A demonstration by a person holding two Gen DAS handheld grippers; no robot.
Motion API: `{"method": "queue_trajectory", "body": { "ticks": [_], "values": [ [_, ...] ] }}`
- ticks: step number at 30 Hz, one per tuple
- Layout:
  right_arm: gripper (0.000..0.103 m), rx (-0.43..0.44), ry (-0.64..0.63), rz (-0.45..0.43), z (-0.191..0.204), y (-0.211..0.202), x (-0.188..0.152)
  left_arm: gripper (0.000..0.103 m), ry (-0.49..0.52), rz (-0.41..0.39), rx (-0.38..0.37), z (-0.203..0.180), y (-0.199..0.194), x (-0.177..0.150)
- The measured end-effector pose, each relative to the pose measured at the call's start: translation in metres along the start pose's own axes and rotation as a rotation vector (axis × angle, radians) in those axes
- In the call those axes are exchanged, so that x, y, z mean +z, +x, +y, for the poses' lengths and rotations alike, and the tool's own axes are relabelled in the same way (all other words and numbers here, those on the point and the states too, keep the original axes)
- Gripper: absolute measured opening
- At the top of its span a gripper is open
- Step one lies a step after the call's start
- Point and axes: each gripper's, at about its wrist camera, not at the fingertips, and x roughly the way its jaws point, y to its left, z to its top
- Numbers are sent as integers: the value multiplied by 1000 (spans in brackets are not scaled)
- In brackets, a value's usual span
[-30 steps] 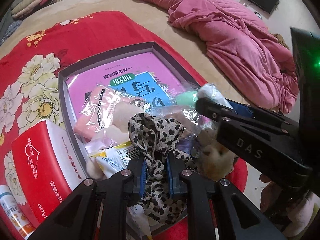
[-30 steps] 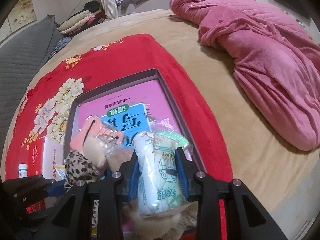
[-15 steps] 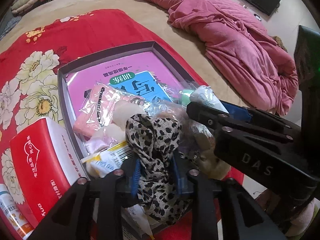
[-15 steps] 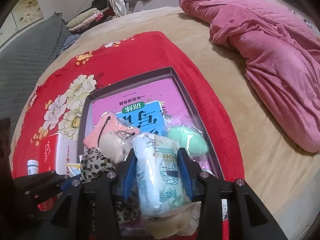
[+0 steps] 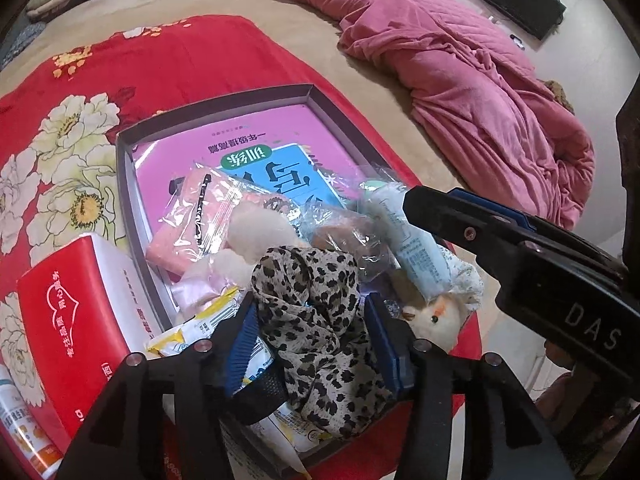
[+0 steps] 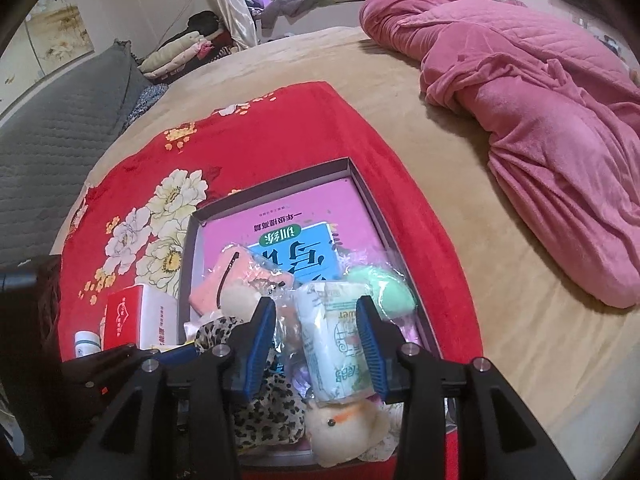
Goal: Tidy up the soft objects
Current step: 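Lower the leopard cloth into the box with the left tool while the right tool lowers the packet, then open both tools and withdraw them from the box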
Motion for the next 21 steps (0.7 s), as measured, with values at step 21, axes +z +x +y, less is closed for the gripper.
{"method": "queue_trajectory", "body": {
  "ticks": [21],
  "values": [
    [42, -64, 50, -100, 0, -57, -15, 78, 6, -109, 67, 2, -51, -5]
  ]
}}
